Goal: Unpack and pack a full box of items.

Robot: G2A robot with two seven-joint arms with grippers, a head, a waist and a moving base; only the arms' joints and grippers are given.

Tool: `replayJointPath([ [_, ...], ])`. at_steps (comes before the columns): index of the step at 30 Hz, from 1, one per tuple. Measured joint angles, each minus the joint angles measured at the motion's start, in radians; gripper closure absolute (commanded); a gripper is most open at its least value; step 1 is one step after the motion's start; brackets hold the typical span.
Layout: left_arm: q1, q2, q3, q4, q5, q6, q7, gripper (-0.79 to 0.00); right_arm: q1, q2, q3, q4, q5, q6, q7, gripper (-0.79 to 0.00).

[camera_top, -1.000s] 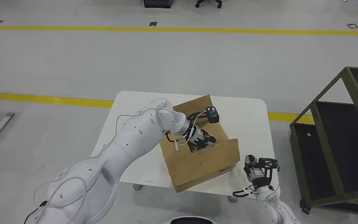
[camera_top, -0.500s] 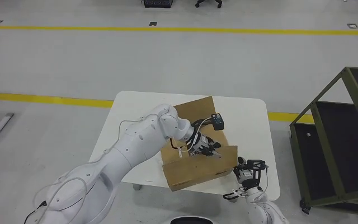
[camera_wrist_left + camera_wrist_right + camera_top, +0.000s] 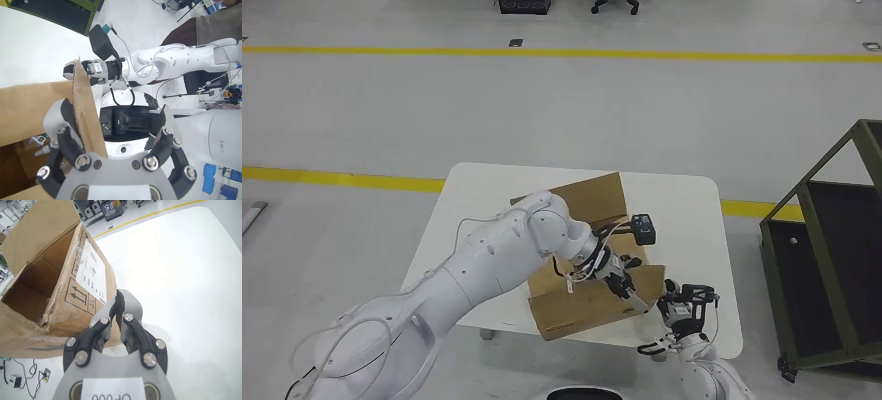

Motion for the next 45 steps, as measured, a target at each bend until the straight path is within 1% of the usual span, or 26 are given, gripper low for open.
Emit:
replayJointPath([
  [2,-0.007,0.013,0.022,-0.038,-0.041,0.012,-0.012,-0.785,-0.002,0.0,0.004,-0.01,0.001,0.002,0.003,0.0],
  [9,-0.026,0.054,0.088,-0.124,-0.158,0.033,-0.033,-0.785,-0.009,0.004,0.028,-0.044,-0.003,0.015,0.001,0.0],
  [15,-0.002,0.08,0.092,-0.192,-0.162,0.068,-0.068,-0.785,-0.033,0.014,0.11,-0.129,0.039,0.01,0.016,0.0],
  [20,0.03,0.093,0.092,-0.234,-0.16,0.088,-0.089,-0.785,-0.044,0.022,0.169,-0.215,0.097,-0.038,0.077,0.0],
  [25,0.047,0.101,0.092,-0.248,-0.157,0.101,-0.101,-0.785,-0.043,0.03,0.177,-0.269,0.102,-0.126,0.166,0.0],
  [28,0.052,0.103,0.092,-0.251,-0.159,0.108,-0.107,-0.785,-0.049,0.036,0.167,-0.277,0.073,-0.188,0.211,0.0],
  [32,0.056,0.104,0.092,-0.251,-0.157,0.111,-0.11,-0.785,-0.069,0.041,0.159,-0.283,0.049,-0.263,0.232,0.0],
  [38,0.058,0.106,0.092,-0.245,-0.154,0.108,-0.107,-0.785,-0.106,0.053,0.165,-0.295,-0.012,-0.382,0.228,0.0],
  [41,0.047,0.109,0.092,-0.228,-0.137,0.09,-0.09,-0.785,-0.121,0.057,0.167,-0.295,-0.056,-0.416,0.211,0.0],
  [45,0.03,0.113,0.092,-0.185,-0.108,0.062,-0.061,-0.785,-0.126,0.06,0.159,-0.274,-0.113,-0.432,0.169,0.0],
])
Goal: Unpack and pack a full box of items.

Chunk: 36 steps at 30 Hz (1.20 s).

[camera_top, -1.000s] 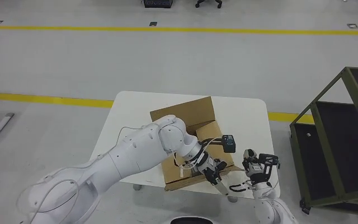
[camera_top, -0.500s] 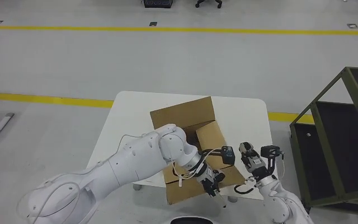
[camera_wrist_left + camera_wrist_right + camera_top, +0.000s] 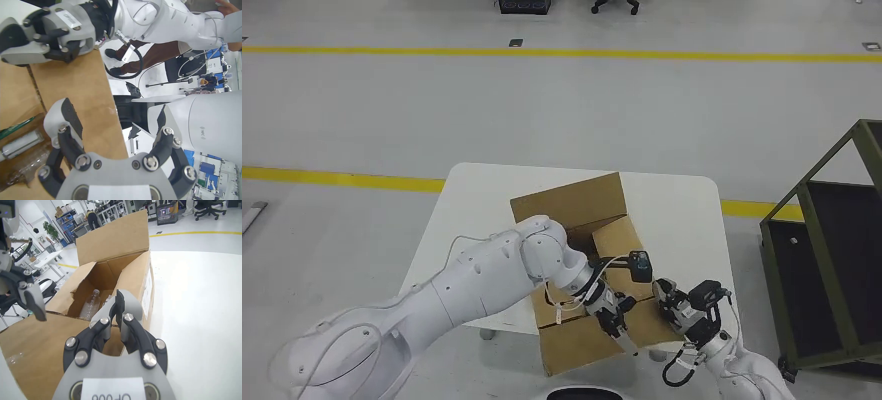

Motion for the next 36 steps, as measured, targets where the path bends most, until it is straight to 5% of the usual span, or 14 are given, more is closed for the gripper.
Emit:
replayJointPath([
  [12,-0.054,0.019,-0.01,0.107,0.045,-0.035,0.035,-0.785,0.029,-0.001,-0.063,0.108,-0.153,0.059,-0.144,0.0],
  [19,-0.046,0.018,-0.051,0.133,0.077,-0.02,0.072,-0.785,0.04,-0.007,-0.039,0.079,-0.022,0.108,-0.214,0.0],
  [29,-0.024,0.021,-0.103,0.13,0.143,0.013,0.132,-0.785,0.071,-0.018,-0.018,0.12,0.059,0.334,-0.188,0.0],
  [36,-0.003,0.032,-0.147,0.128,0.186,0.047,0.174,-0.785,0.084,-0.023,-0.062,0.161,0.042,0.344,-0.149,0.0],
])
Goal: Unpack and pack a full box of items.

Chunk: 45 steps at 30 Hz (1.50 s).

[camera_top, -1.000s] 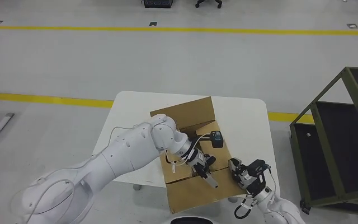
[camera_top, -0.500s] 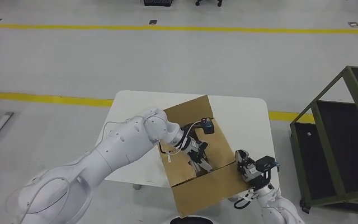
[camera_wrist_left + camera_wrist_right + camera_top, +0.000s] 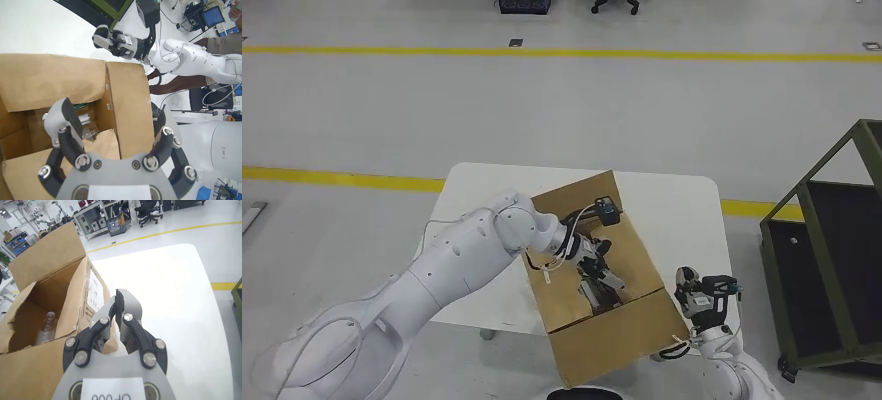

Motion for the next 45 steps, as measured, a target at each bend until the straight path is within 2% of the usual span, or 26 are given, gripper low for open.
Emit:
replayJointPath([
  [14,0.058,0.03,-0.082,-0.02,0.163,0.164,0.099,-0.785,-0.091,0.005,-0.05,-0.061,-0.017,-0.128,0.054,0.0],
  [22,0.088,0.05,-0.129,-0.058,0.256,0.245,0.111,-0.785,-0.107,0.002,-0.099,-0.072,-0.038,-0.142,0.053,0.0],
  [31,0.092,0.052,-0.133,-0.063,0.263,0.251,0.111,-0.785,-0.049,-0.002,-0.047,-0.049,0.023,-0.017,-0.007,0.0],
  [40,0.092,0.052,-0.133,-0.063,0.263,0.251,0.111,-0.785,0.025,-0.018,-0.176,0.058,-0.032,-0.062,-0.011,0.0],
  [45,0.092,0.052,-0.133,-0.063,0.263,0.251,0.112,-0.785,0.035,-0.022,-0.206,0.073,-0.051,-0.063,-0.032,0.0],
])
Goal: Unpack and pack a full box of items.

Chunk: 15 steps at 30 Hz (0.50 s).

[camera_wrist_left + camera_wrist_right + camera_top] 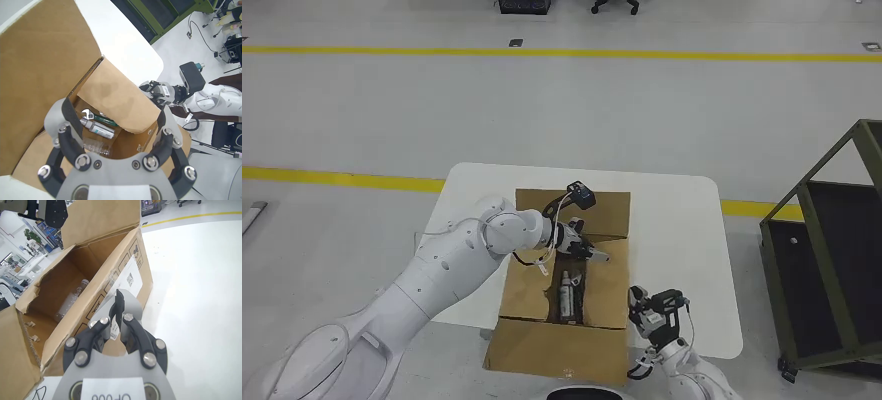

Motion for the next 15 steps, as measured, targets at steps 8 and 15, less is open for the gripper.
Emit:
replayJointPath([
  [8,0.027,0.012,0.011,-0.045,0.175,0.132,-0.079,-0.785,0.017,0.01,0.07,0.016,0.027,-0.002,-0.025,0.0],
  [15,0.02,0.004,0.091,-0.172,0.469,0.34,-0.336,-0.785,0.028,0.015,0.106,0.017,0.055,-0.026,-0.026,0.0],
])
